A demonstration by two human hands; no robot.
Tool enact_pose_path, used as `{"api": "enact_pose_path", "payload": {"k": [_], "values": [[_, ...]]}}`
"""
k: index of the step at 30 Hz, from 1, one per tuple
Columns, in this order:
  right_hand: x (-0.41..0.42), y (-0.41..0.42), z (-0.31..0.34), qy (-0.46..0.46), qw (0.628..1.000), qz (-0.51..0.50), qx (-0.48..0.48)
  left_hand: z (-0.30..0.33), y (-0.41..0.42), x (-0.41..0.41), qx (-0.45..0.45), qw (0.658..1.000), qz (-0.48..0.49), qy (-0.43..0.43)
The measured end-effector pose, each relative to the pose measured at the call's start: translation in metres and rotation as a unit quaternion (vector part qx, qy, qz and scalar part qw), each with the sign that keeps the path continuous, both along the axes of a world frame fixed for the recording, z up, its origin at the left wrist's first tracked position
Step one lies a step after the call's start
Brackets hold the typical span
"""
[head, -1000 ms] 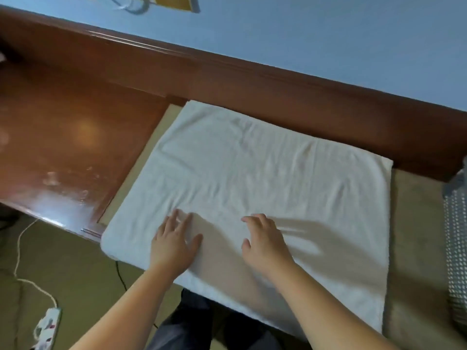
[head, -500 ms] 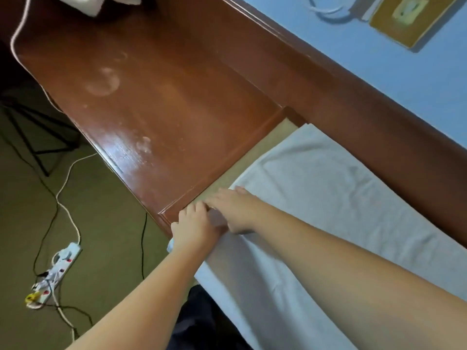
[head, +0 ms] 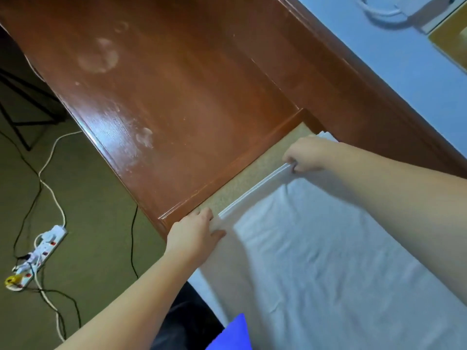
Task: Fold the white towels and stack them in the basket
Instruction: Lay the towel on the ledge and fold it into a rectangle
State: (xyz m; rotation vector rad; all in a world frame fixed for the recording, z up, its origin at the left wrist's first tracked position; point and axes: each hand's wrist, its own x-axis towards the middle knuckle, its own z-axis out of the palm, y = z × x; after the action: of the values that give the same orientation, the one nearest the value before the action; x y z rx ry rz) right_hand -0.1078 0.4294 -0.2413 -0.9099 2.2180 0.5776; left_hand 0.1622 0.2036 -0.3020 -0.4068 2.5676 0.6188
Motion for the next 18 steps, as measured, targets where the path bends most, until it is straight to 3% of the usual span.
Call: {"api": "enact_pose_path", "payload": {"k": [5, 10, 13, 16, 18], "values": [[-0.004, 0.08, -0.01, 0.187, 0.981, 0.008, -0.043, -0.007, -0.009, 0.023, 0.018, 0.99, -0.018, 0.135], [0.041, 0.135, -0.021, 0.278, 0.947, -0.051, -0.152, -0.004, 0.015, 0.041, -0.017, 0.969, -0.107, 0.224], [0.076, 0.16, -0.021, 0.302, 0.913, -0.134, -0.238, 0.008, 0.041, 0.057, -0.009, 0.948, -0.155, 0.278], [0.108, 0.188, -0.02, 0.316, 0.887, -0.22, -0.255, 0.022, 0.075, 0.08, 0.021, 0.933, -0.184, 0.31], [0.126, 0.206, -0.016, 0.306, 0.853, -0.333, -0.261, 0.03, 0.099, 0.094, 0.046, 0.928, -0.195, 0.314]]}}
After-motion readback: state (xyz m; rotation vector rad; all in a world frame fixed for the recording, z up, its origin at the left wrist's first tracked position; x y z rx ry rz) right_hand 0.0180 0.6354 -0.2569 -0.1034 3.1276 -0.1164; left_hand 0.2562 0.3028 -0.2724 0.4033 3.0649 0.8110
